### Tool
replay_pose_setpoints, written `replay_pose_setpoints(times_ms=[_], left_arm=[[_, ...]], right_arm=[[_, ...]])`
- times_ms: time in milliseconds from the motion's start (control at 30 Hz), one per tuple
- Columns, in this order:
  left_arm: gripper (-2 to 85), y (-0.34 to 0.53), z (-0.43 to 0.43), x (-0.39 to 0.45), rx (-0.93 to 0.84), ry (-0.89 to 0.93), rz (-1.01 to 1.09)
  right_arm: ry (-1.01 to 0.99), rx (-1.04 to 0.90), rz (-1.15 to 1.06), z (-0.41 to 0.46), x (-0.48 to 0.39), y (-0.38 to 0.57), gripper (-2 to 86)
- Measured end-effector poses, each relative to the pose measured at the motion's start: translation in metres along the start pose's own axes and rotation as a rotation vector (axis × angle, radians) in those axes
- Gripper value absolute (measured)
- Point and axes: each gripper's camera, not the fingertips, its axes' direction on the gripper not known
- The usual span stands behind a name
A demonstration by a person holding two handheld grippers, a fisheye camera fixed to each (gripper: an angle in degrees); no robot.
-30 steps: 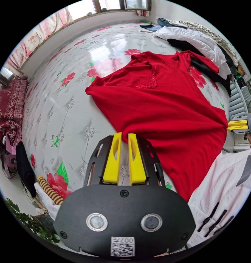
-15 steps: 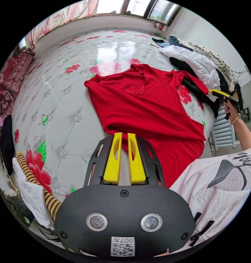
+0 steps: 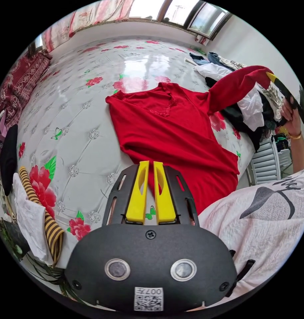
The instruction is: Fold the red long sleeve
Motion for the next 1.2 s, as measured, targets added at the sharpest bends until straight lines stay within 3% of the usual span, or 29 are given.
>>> replay_pose_setpoints(times_ms=[167,633,800,1033,1200], left_arm=[[5.2,0.014,-0.006,-0.005,0.009,0.082,-0.023],[7.2,0.042,-0.006,-0.018,-0.092,0.110,0.014],[7.5,0.040,-0.009,-0.012,-0.098,0.088,0.053],[9.1,0.012,0.020,0.012,-0.167,-0.018,0.149],[8.0,-0.006,0.043,0.031,-0.237,-0.153,0.225]], right_arm=[[-0.307,-0.176,-0.055,0.093,-0.060,0.009,0.2],[-0.600,-0.335,-0.075,0.160,-0.090,0.004,3.8],[-0.405,-0.299,-0.056,0.151,-0.073,-0.001,4.9],[0.017,-0.327,0.322,0.140,0.037,0.029,5.8],[0.113,-0.372,0.456,0.145,0.076,0.043,5.7]])
